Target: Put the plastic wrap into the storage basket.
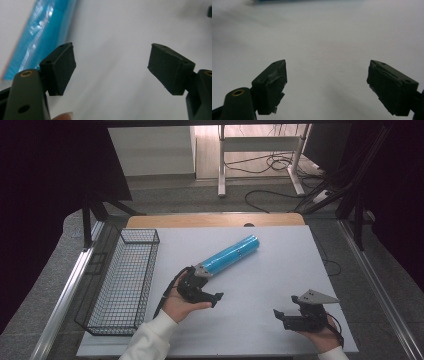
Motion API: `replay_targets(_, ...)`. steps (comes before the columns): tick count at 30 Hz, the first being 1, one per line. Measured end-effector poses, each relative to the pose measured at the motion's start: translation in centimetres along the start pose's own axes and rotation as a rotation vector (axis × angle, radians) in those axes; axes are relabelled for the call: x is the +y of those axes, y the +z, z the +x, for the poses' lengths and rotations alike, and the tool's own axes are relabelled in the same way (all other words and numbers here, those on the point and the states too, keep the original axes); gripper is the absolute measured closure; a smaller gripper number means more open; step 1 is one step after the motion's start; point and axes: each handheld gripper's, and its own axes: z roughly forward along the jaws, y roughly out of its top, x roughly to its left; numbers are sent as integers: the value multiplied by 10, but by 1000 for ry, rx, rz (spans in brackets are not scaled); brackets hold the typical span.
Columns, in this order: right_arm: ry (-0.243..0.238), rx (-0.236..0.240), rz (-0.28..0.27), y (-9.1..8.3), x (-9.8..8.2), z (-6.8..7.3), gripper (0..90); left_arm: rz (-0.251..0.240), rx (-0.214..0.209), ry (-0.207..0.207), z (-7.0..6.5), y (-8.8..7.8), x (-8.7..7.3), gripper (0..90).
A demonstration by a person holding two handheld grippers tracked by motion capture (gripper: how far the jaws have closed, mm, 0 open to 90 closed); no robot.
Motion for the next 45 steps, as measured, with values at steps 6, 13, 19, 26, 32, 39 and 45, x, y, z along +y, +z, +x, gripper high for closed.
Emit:
replay_targets(6,-6,1,8,2,-2,-1,169,-8,-14,31,12,13,20,246)
replay_targets(13,-35,-21,-2,1,-1,3,177,9,-28,22,29,32,41,251)
replay_targets(19,-22,-23,10,4,-2,1,169,23,-28,21,42,45,59,262)
replay_targets(26,-18,-21,13,4,-3,0,167,47,-2,24,58,61,72,270)
replay_targets(32,-10,-22,15,4,-3,-1,162,72,-7,6,75,74,78,268)
replay_targets(39,-7,-23,17,5,-3,-1,157,91,-23,21,85,85,86,257)
replay_targets(45,1,-24,18,4,-2,-2,157,130,-25,21,94,96,94,258)
